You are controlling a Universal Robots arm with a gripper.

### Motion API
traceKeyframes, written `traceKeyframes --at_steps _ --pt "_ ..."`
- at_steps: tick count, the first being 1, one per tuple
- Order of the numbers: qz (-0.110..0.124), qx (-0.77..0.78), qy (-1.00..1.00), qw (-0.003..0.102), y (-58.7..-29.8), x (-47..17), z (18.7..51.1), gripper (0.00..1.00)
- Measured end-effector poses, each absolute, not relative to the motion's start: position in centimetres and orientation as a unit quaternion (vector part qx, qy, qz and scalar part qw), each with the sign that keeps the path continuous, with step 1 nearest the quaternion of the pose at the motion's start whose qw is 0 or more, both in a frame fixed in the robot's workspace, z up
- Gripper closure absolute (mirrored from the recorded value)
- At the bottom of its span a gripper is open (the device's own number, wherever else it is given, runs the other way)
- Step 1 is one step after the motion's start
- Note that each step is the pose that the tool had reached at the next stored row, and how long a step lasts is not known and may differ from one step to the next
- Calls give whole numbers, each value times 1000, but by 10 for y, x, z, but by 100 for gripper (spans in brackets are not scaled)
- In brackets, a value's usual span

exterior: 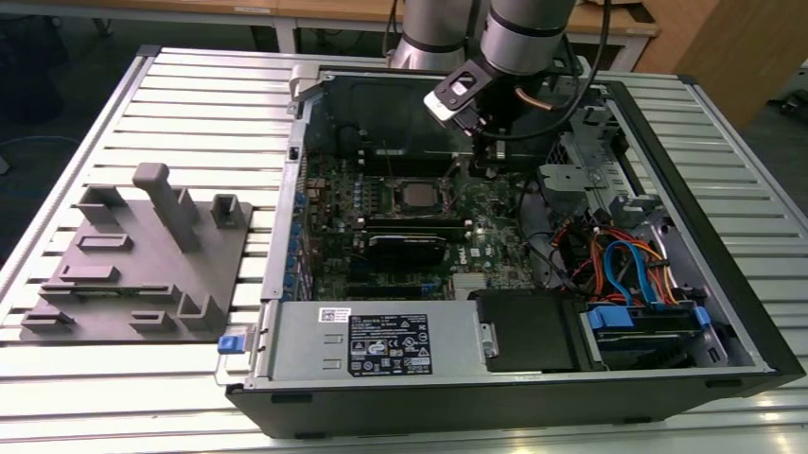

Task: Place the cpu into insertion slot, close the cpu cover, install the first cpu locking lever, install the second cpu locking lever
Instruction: 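Close the cpu cover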

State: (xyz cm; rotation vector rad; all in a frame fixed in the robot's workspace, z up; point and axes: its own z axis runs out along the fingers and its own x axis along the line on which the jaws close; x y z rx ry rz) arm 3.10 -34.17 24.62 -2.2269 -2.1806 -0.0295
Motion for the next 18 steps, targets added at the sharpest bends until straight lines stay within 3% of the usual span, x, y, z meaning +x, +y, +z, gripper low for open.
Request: traceKeyframes --at_steps 18 --pt "-9 -714 -700 12 -342 23 246 89"
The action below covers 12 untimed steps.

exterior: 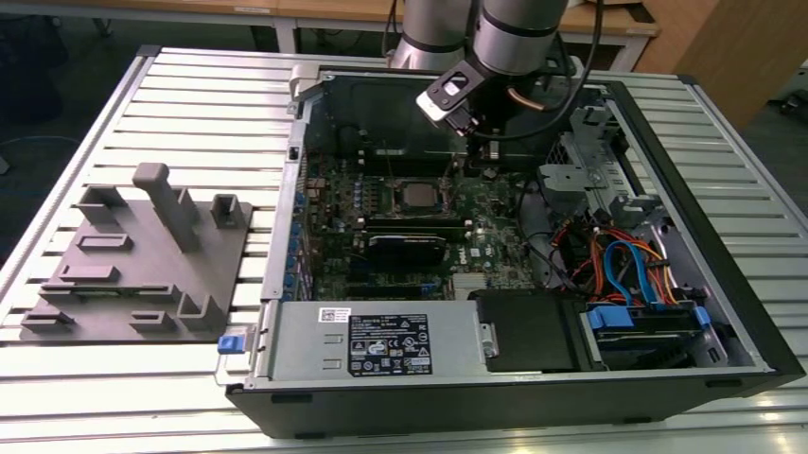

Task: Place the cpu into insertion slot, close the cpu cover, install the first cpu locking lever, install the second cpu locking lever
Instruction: 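Close the cpu cover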

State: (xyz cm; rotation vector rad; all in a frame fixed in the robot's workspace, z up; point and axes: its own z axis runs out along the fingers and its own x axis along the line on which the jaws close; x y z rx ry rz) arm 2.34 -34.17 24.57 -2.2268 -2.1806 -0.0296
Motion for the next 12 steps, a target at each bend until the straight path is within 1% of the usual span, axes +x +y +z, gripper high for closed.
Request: traceKeyframes --at_steps 12 --pt "-9 -714 -700 12 -342 18 246 89"
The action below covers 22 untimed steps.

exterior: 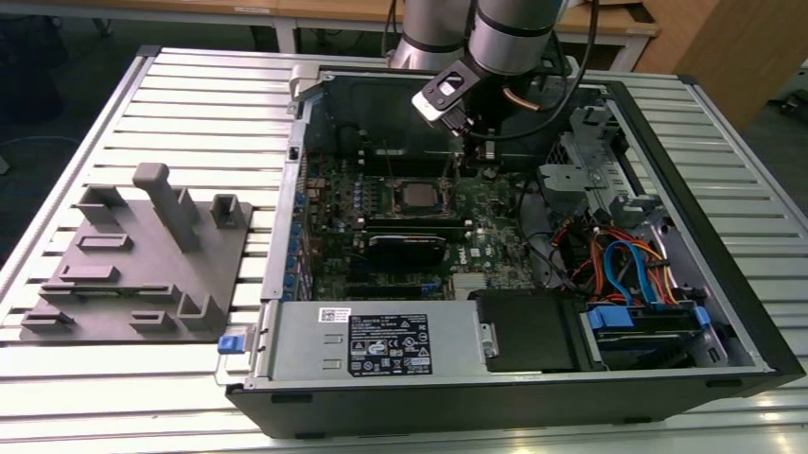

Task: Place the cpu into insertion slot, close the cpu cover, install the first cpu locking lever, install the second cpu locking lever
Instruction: 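Close the cpu cover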

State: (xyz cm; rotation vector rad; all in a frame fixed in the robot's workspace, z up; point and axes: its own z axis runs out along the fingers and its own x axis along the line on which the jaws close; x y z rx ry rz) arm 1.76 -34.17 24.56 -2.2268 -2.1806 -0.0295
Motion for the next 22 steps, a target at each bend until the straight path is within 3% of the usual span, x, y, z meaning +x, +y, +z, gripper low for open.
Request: traceKeyframes --at_steps 22 --pt "-9 -714 -700 12 -342 10 245 89"
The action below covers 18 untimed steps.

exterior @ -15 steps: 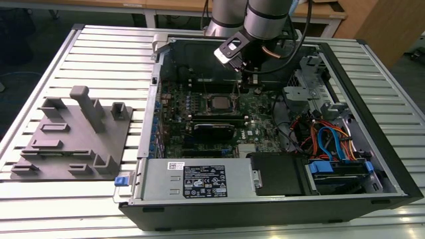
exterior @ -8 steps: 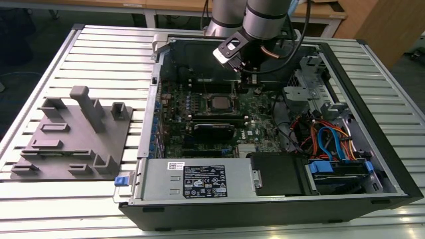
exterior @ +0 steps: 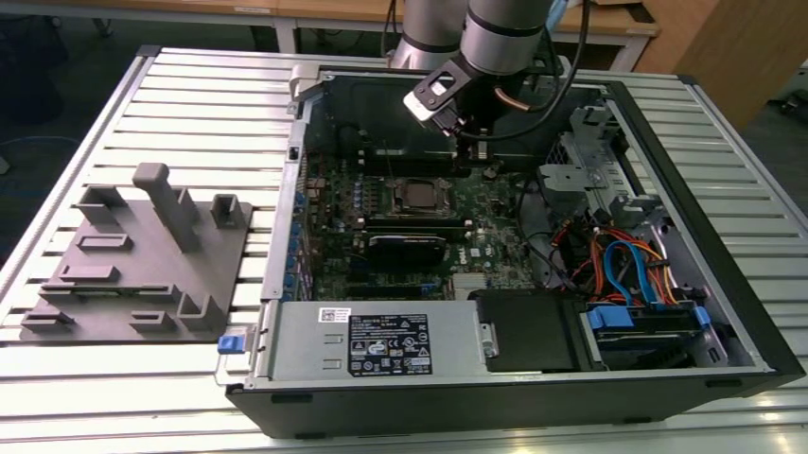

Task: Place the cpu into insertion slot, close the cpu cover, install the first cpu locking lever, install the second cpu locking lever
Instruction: 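Close the cpu cover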

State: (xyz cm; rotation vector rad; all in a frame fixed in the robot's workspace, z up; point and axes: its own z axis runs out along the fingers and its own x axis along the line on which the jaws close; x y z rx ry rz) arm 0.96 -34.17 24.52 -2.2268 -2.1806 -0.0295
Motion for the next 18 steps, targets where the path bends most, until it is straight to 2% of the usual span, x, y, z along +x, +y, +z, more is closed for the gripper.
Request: traceKeyframes --at_steps 18 --pt "-9 -714 -700 12 -342 -12 240 89"
